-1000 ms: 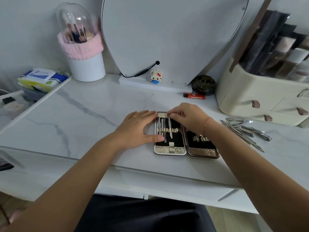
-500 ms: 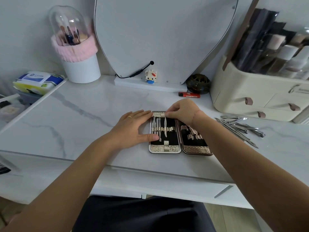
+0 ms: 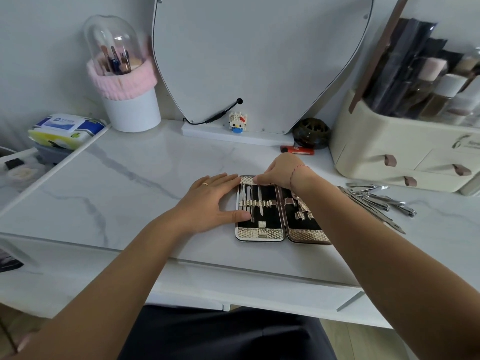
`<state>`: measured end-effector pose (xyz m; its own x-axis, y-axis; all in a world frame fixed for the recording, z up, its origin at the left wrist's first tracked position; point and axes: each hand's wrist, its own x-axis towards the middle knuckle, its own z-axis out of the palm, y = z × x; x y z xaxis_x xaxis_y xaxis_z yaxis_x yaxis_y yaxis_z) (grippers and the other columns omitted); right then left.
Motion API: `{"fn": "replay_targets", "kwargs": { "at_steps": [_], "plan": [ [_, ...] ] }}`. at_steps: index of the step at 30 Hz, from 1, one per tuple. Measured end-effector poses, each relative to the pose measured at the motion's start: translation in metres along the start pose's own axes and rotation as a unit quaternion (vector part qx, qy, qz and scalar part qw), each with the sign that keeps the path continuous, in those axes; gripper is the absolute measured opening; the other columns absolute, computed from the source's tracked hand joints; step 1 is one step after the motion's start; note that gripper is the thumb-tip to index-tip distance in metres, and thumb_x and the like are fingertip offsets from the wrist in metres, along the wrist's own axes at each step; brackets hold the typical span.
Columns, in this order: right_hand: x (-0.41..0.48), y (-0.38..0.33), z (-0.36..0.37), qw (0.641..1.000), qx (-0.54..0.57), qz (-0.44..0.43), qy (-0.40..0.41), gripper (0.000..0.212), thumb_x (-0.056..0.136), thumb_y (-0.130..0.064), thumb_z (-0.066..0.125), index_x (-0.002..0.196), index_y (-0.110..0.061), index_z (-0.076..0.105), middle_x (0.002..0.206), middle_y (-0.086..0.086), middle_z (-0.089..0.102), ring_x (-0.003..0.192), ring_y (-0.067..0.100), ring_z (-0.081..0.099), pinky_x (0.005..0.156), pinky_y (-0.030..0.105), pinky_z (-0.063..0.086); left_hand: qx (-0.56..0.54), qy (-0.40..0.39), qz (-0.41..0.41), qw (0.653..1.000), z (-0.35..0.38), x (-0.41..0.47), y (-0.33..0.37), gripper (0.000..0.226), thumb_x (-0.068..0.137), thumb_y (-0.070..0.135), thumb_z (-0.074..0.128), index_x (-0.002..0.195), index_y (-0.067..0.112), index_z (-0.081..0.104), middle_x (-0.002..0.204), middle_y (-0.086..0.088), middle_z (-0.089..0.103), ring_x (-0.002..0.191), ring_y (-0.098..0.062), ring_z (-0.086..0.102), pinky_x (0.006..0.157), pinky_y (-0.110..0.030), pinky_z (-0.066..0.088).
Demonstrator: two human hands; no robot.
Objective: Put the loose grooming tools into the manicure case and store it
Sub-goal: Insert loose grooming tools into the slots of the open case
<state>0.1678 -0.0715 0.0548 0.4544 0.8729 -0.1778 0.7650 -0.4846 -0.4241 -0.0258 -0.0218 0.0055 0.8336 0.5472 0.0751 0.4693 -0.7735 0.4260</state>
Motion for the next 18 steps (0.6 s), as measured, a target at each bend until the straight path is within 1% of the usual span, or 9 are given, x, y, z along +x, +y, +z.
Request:
{"fn": "replay_targets", "kwargs": {
  "at_steps": [2, 5, 7, 9, 11, 12, 13, 15, 18],
  "plan": [
    [0.001, -0.001, -0.001, 1.000, -0.003, 0.011, -0.009, 0.055, 0.074, -0.046, 0.071, 0.107, -0.003, 0.066, 0.102, 0.012, 0.067, 0.092, 0.025, 0.061, 0.073, 0.029, 0.047, -0.002, -0.001, 0.000, 1.000, 0.000, 0.000, 0.000, 0.118, 0.049, 0.097, 0.019, 0.147, 0.031, 0.019, 0.155, 0.008, 0.021, 0.143, -0.008, 0.011, 0.114, -0.029, 0.003],
    [0.002, -0.004, -0.004, 1.000, -0.003, 0.018, -0.017, 0.057, 0.074, -0.046, 0.072, 0.110, -0.003, 0.064, 0.107, 0.012, 0.066, 0.095, 0.025, 0.060, 0.075, 0.028, 0.046, -0.003, -0.001, 0.003, 1.000, 0.000, -0.001, 0.000, 0.116, 0.050, 0.097, 0.020, 0.147, 0.032, 0.018, 0.155, 0.009, 0.021, 0.143, -0.008, 0.011, 0.114, -0.030, 0.002],
    [0.004, -0.005, -0.004, 1.000, 0.003, 0.024, -0.013, 0.057, 0.073, -0.046, 0.072, 0.110, -0.003, 0.065, 0.106, 0.011, 0.066, 0.093, 0.024, 0.061, 0.074, 0.028, 0.045, -0.003, 0.001, 0.005, 1.000, 0.000, 0.000, 0.000, 0.115, 0.051, 0.097, 0.021, 0.147, 0.032, 0.019, 0.155, 0.009, 0.021, 0.143, -0.008, 0.011, 0.114, -0.031, 0.003],
    [0.007, -0.006, -0.005, 0.999, 0.004, 0.035, -0.005, 0.057, 0.073, -0.047, 0.071, 0.106, -0.001, 0.065, 0.098, 0.010, 0.066, 0.086, 0.024, 0.060, 0.069, 0.027, 0.046, 0.003, 0.001, 0.003, 1.000, 0.000, 0.000, 0.000, 0.116, 0.051, 0.096, 0.024, 0.147, 0.031, 0.019, 0.155, 0.008, 0.021, 0.143, -0.008, 0.011, 0.114, -0.031, 0.003],
    [0.008, -0.009, -0.006, 0.999, -0.009, 0.047, -0.001, 0.056, 0.074, -0.049, 0.069, 0.101, 0.000, 0.064, 0.083, 0.006, 0.059, 0.076, 0.022, 0.055, 0.053, 0.025, 0.038, 0.009, -0.002, 0.001, 1.000, 0.001, 0.000, 0.000, 0.117, 0.051, 0.096, 0.023, 0.147, 0.029, 0.019, 0.155, 0.008, 0.020, 0.143, -0.008, 0.011, 0.114, -0.031, 0.003],
    [0.008, -0.010, -0.007, 0.998, -0.014, 0.053, -0.003, 0.054, 0.074, -0.049, 0.069, 0.097, -0.001, 0.061, 0.077, 0.005, 0.055, 0.073, 0.021, 0.052, 0.048, 0.025, 0.033, 0.009, -0.004, 0.000, 1.000, 0.001, 0.000, -0.001, 0.118, 0.050, 0.097, 0.021, 0.147, 0.029, 0.019, 0.155, 0.008, 0.020, 0.143, -0.007, 0.010, 0.114, -0.030, 0.002],
    [0.008, -0.011, -0.008, 0.998, -0.016, 0.059, -0.007, 0.051, 0.075, -0.049, 0.069, 0.092, -0.003, 0.058, 0.073, 0.005, 0.051, 0.073, 0.021, 0.051, 0.047, 0.026, 0.030, 0.009, -0.004, 0.000, 1.000, 0.001, 0.000, -0.001, 0.118, 0.050, 0.097, 0.019, 0.147, 0.030, 0.018, 0.155, 0.008, 0.020, 0.142, -0.007, 0.010, 0.114, -0.031, 0.002],
    [0.008, -0.013, -0.009, 0.998, -0.019, 0.064, -0.015, 0.045, 0.076, -0.049, 0.068, 0.083, -0.008, 0.051, 0.071, 0.005, 0.048, 0.074, 0.023, 0.051, 0.047, 0.026, 0.030, 0.010, -0.003, 0.000, 1.000, 0.001, 0.000, -0.002, 0.118, 0.050, 0.097, 0.018, 0.147, 0.030, 0.018, 0.155, 0.009, 0.019, 0.142, -0.006, 0.010, 0.115, -0.031, 0.002],
    [0.007, -0.013, -0.007, 0.998, -0.028, 0.053, 0.001, 0.039, 0.079, -0.043, 0.067, 0.081, -0.008, 0.049, 0.067, 0.004, 0.047, 0.070, 0.022, 0.050, 0.050, 0.026, 0.032, 0.007, -0.003, 0.000, 1.000, 0.001, 0.000, -0.002, 0.119, 0.050, 0.097, 0.020, 0.147, 0.029, 0.019, 0.155, 0.009, 0.019, 0.142, -0.006, 0.009, 0.114, -0.030, 0.002]
  ]
}}
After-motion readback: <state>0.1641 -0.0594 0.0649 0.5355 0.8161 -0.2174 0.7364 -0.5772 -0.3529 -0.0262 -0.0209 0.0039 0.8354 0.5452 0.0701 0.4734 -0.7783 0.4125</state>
